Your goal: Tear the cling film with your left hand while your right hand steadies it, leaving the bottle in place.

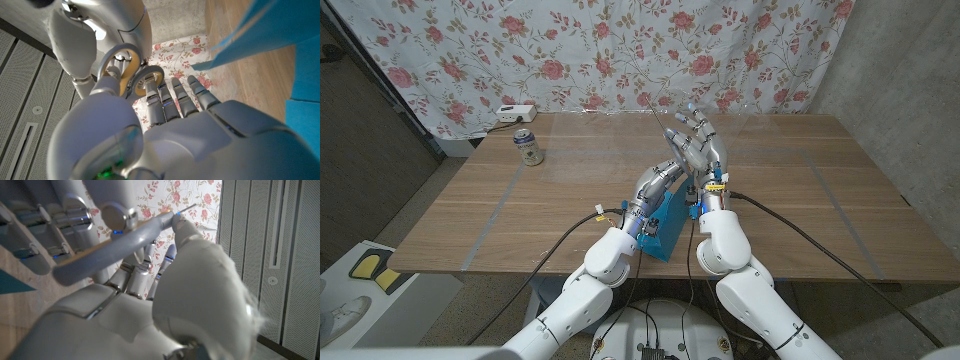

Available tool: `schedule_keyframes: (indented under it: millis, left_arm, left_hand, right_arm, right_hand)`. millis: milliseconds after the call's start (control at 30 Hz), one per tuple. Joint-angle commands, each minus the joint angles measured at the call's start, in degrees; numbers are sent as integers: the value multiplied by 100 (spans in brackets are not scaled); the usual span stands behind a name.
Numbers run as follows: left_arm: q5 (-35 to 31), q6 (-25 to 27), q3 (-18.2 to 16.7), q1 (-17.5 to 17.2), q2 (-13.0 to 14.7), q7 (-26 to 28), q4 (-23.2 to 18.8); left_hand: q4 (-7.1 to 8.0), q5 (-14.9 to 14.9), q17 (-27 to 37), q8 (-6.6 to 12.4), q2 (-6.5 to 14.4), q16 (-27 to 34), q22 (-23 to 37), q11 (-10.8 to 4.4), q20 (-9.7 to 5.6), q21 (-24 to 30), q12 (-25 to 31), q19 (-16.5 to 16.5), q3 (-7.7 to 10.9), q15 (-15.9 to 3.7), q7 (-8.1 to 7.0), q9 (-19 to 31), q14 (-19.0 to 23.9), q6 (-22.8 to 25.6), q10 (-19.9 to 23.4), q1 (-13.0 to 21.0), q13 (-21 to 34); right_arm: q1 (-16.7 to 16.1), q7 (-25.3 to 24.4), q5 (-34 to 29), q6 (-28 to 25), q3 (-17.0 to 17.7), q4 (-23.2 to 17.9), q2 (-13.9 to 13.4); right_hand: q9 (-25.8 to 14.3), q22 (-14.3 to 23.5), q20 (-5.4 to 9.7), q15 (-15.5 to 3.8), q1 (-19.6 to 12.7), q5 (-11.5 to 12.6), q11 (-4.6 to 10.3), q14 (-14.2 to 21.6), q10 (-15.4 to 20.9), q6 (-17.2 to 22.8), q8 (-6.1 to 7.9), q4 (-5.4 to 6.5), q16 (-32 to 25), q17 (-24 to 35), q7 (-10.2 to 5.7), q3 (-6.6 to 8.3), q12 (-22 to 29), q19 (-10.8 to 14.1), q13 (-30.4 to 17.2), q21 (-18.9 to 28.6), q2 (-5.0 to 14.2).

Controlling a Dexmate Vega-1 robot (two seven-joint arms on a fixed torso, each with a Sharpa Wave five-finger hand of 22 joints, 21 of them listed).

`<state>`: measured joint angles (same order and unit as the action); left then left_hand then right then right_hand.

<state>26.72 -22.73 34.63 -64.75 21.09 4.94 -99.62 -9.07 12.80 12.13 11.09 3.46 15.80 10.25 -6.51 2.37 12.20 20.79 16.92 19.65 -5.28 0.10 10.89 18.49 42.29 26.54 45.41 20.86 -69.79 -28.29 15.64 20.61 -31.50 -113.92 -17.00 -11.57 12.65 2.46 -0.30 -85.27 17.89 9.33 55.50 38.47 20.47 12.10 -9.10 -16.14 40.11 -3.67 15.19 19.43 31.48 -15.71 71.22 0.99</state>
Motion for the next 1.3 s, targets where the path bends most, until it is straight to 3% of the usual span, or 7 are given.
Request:
schedule_keyframes:
  millis: [33, 333, 733, 1100, 1200, 1233, 1300]
  left_arm:
    - [-34, -87, 16, 3, -92, 37, 47]
    - [-111, -165, -16, -99, -217, 277, 47]
    - [-227, -158, -72, -235, -296, 592, -34]
    - [-198, -259, -94, -334, -462, 786, -9]
    - [-197, -275, -95, -349, -487, 812, -7]
    - [-220, -270, -96, -357, -494, 842, -12]
    - [-197, -289, -103, -376, -527, 872, -4]
  left_hand:
    - [-31, 43, 8, 73, 29, 38, 33, -34, -13, 43, 51, 54, 29, -35, -32, 3, 89, 81, 133, 128, 26]
    - [-38, 42, 89, 246, 160, 251, 37, -287, -56, 72, 200, 181, 63, -199, -127, 47, 487, 549, 599, 307, 117]
    - [-75, 30, 553, 634, 271, 546, 56, -284, -18, 67, 670, 189, -5, -155, -384, 534, 632, 590, 677, 777, 703]
    - [-55, 33, 1670, 1878, 308, 1394, 126, -327, 66, 169, 1756, 392, -303, -242, -484, 2043, 1044, 321, 623, 1421, 2199]
    - [-33, 51, 2049, 2525, 313, 1617, 151, -304, 73, 196, 2209, 432, -394, -280, -517, 2872, 1112, 1, 465, 1633, 2921]
    - [-30, 63, 2290, 3148, 325, 1757, 171, -353, 74, 217, 2540, 461, -482, -307, -564, 3625, 1169, -277, 317, 1778, 3469]
    - [-32, 66, 2472, 3430, 358, 1918, 180, -351, 90, 234, 2684, 492, -533, -341, -573, 3971, 1218, -439, 236, 1868, 3711]
  right_arm:
    - [18, -70, 36, 0, -97, 12, -33]
    - [11, -96, 63, -22, -99, 12, -32]
    - [-7, -172, 35, 8, -117, 40, 12]
    - [-26, -214, 7, -48, -152, 3, -6]
    - [-33, -223, 12, -58, -151, -4, -7]
    - [-36, -221, 23, -58, -150, -6, -6]
    - [-45, -232, 16, -60, -150, -12, -7]
  right_hand:
    - [-17, 13, 744, -1330, -43, 28, 17, 854, 20, 52, -9, 20, 18, 16, -18, 51, -16, 13, 3, 70, -27]
    - [-18, -1, 743, -1330, -40, 28, 18, 856, 28, 56, -13, 18, 27, 16, -19, 56, -14, -1, 5, 88, -33]
    - [-19, -22, 739, -1331, -35, 29, 13, 869, 25, 58, -18, 19, 34, 17, -20, 63, -16, -22, 8, 109, -36]
    - [-19, -40, 736, -1329, -30, 29, 8, 876, 24, 63, -22, 19, 42, 17, -19, 70, -17, -45, 10, 123, -41]
    - [-19, -44, 735, -1329, -29, 29, 9, 877, 24, 64, -23, 19, 45, 17, -20, 72, -18, -50, 10, 127, -43]
    - [-19, -47, 734, -1330, -29, 29, 6, 877, 28, 64, -24, 19, 47, 17, -19, 72, -16, -52, 10, 129, -44]
    - [-20, -50, 733, -1330, -28, 29, 8, 878, 25, 62, -26, 18, 49, 17, -18, 74, -17, -56, 11, 133, -46]
